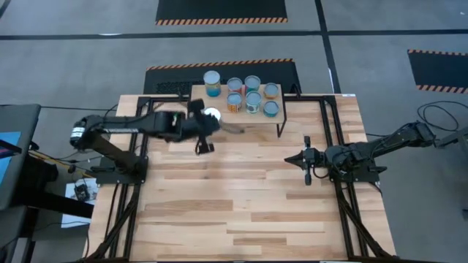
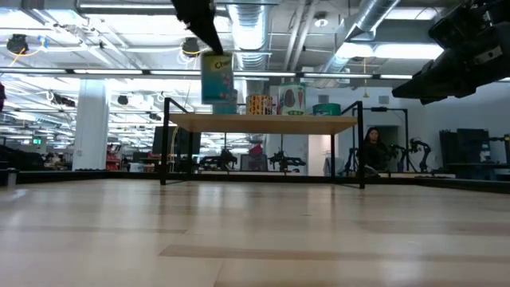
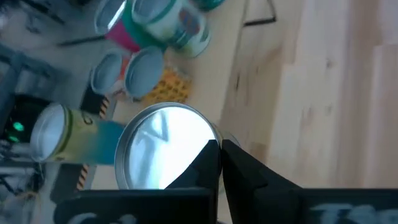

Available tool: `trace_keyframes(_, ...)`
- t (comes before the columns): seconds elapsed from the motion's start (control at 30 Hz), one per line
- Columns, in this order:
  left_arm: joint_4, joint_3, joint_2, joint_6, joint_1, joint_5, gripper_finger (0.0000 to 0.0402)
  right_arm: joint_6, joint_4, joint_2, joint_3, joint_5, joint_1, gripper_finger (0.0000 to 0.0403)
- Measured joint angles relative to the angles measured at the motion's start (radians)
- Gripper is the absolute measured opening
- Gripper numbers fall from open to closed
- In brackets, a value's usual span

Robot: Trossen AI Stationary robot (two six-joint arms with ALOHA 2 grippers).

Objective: Pick and place cans onto a shelf
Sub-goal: Put the canned cherries on the shelf aligned with the other canned cherries

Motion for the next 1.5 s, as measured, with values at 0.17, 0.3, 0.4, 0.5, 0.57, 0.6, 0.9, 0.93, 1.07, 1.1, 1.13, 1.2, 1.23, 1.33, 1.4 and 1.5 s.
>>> trace_keyframes(0.17, 0.044, -0.001, 0.003, 0.082, 0.145, 0.1, 0.0, 0.0, 0.0, 0.0, 0.0, 0.0, 0.0, 0.0015)
trace_keyframes(0.3, 0.096, -0.001, 0.006, 0.158, 0.225, 0.203, 0.0, -0.001, 0.0, 0.0, 0.0, 0.0, 0.0, 0.0014)
trace_keyframes(0.4, 0.114, -0.001, 0.006, 0.192, 0.264, 0.257, 0.0, -0.001, -0.001, 0.0, 0.0, 0.0, 0.0, 0.0014)
trace_keyframes(0.5, 0.112, -0.001, 0.006, 0.187, 0.295, 0.266, 0.0, -0.001, -0.001, 0.0, 0.0, 0.0, 0.0, 0.0015)
trace_keyframes(0.57, 0.111, -0.001, 0.008, 0.176, 0.311, 0.286, 0.0, -0.001, -0.001, 0.0, 0.0, 0.0, 0.0, 0.0015)
trace_keyframes(0.6, 0.114, -0.001, 0.01, 0.172, 0.315, 0.288, 0.0, -0.001, -0.001, 0.0, 0.0, 0.0, 0.0, 0.0014)
trace_keyframes(0.9, 0.115, -0.001, 0.011, 0.142, 0.361, 0.303, 0.0, 0.0, -0.002, 0.0, 0.0, 0.0, 0.0, 0.0015)
trace_keyframes(0.93, 0.114, -0.001, 0.011, 0.142, 0.365, 0.303, 0.0, 0.0, -0.001, 0.0, 0.0, 0.0, 0.0, 0.0014)
trace_keyframes(1.07, 0.114, -0.001, 0.011, 0.135, 0.372, 0.306, 0.0, 0.0, -0.002, 0.0, 0.0, 0.0, 0.0, 0.0014)
trace_keyframes(1.1, 0.114, -0.001, 0.011, 0.13, 0.373, 0.306, 0.0, 0.0, -0.002, 0.0, 0.0, 0.0, 0.0, 0.0014)
trace_keyframes(1.13, 0.115, -0.001, 0.011, 0.125, 0.373, 0.306, 0.0, -0.001, -0.002, 0.0, 0.0, 0.0, 0.0, 0.0014)
trace_keyframes(1.2, 0.115, -0.001, 0.011, 0.116, 0.374, 0.305, 0.0, -0.001, -0.002, 0.0, 0.0, 0.0, 0.0, 0.0015)
trace_keyframes(1.23, 0.115, -0.001, 0.011, 0.116, 0.373, 0.305, 0.0, -0.001, -0.002, 0.0, 0.0, 0.0, 0.0, 0.0015)
trace_keyframes(1.33, 0.117, -0.001, 0.014, 0.115, 0.373, 0.306, 0.0, 0.0, -0.002, 0.0, 0.0, 0.0, 0.0, 0.0014)
trace_keyframes(1.4, 0.128, -0.001, 0.022, 0.114, 0.373, 0.306, 0.0, 0.0, -0.002, 0.0, 0.0, 0.0, 0.0, 0.0013)
trace_keyframes(1.5, 0.14, -0.001, 0.039, 0.112, 0.376, 0.306, 0.0, -0.001, -0.002, 0.0, 0.0, 0.0, 0.0, 0.0015)
